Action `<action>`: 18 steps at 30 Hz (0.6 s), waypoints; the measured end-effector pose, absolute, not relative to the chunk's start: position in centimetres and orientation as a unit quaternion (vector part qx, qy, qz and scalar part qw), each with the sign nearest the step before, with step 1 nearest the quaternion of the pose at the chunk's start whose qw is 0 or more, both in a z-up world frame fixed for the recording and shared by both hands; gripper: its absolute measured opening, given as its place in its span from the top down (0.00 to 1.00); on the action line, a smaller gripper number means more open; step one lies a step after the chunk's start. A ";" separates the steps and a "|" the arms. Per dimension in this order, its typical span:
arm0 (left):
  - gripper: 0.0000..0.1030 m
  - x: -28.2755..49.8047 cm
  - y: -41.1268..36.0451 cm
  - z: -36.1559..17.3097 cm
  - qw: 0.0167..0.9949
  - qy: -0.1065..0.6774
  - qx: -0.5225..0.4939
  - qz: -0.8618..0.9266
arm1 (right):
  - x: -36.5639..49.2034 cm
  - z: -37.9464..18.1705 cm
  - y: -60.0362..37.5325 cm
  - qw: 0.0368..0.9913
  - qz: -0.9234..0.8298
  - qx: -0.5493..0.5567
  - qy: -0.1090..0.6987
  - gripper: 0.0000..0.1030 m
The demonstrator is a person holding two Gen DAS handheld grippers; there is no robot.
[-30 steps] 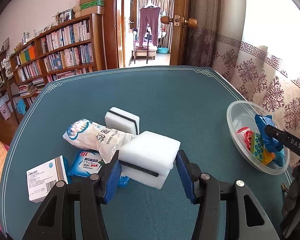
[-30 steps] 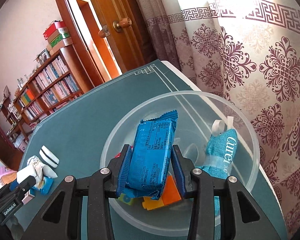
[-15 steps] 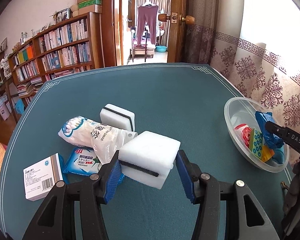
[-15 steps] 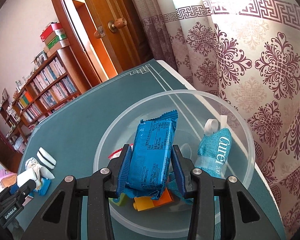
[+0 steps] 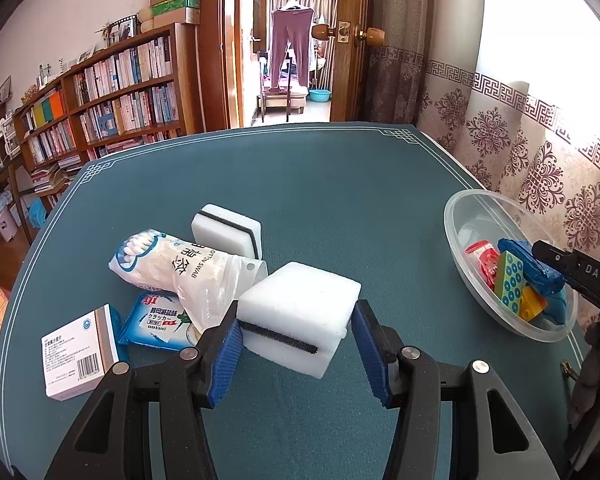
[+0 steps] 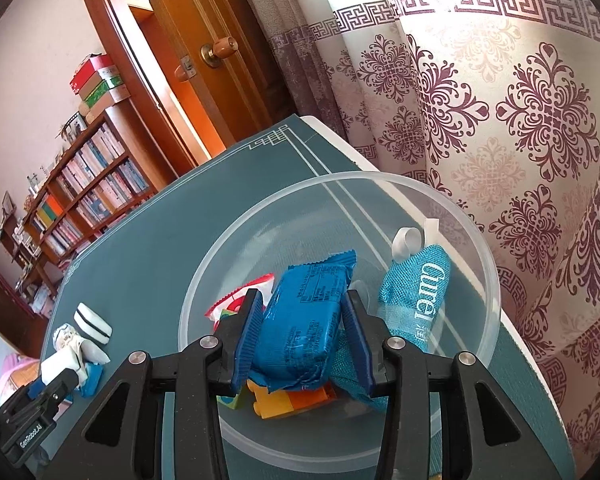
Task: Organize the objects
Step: 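Lower the blue packet into the bowl and open the right gripper while the left carries the sponge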
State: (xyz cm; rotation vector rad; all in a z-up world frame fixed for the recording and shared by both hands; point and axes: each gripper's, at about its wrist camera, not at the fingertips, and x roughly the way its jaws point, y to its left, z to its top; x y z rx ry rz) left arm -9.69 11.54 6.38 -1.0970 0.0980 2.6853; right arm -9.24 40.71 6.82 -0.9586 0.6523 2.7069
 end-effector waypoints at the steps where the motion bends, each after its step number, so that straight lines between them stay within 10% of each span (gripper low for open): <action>1: 0.45 -9.7 11.5 6.4 0.119 0.033 -0.375 0.919 | -9.2 6.8 40.7 0.098 0.915 -0.323 0.221 0.58; 18: 0.45 -10.2 15.5 6.7 0.154 0.054 -0.372 0.914 | -5.8 8.4 40.7 0.086 0.927 -0.309 0.195 0.58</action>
